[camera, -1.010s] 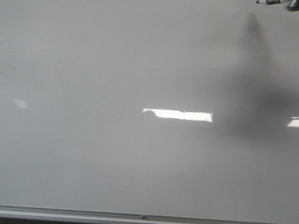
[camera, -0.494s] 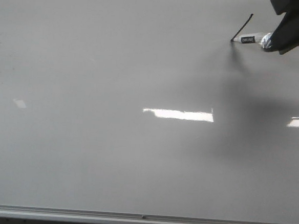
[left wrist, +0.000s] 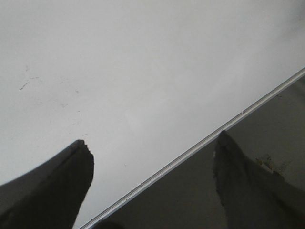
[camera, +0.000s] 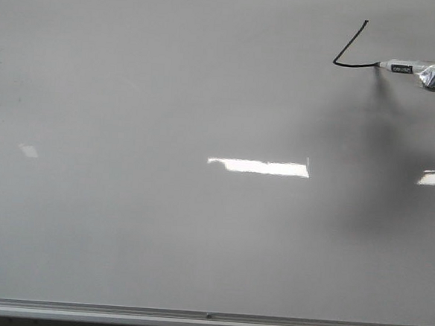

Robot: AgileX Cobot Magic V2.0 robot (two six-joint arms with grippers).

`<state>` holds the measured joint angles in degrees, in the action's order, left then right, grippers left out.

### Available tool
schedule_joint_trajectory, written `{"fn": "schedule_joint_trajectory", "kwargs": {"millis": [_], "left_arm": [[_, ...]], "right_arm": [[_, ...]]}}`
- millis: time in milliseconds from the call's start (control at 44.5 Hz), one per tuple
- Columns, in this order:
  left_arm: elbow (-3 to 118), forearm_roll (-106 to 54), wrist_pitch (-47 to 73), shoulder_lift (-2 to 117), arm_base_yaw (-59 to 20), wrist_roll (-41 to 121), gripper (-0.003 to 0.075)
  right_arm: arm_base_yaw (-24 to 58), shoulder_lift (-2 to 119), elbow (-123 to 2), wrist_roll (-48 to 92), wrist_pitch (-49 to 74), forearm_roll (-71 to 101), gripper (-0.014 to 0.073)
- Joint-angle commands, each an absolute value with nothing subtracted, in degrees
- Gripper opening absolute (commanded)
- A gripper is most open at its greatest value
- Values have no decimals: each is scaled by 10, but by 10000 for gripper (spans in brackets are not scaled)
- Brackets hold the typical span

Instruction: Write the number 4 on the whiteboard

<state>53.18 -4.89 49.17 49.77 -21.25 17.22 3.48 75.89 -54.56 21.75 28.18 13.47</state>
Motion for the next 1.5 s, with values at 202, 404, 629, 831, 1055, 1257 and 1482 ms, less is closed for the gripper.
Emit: {"fn": "schedule_joint_trajectory", "kwargs": {"millis": [202,404,629,831,1055,1257,1482], "left_arm": [[547,-57,452,493,-210,168,512],[547,-57,449,493,-210,168,512],[547,-57,449,493,-210,168,512],[547,-56,448,493,-210,168,512],[547,-56,448,493,-210,168,512],[547,-56,448,493,-210,168,512],[547,-56,441,493,-210,168,512]], "right_arm": [[33,680,-563,217,256,139,-60],[33,663,-563,217,221,149,-60],[45,685,-563,217,212,153,-60],[52,702,-563,217,172,153,-60],[52,725,-563,217,166,154,-60],[52,759,-563,217,209,157,-60],[52,783,-563,220,348,157,-60]]}}
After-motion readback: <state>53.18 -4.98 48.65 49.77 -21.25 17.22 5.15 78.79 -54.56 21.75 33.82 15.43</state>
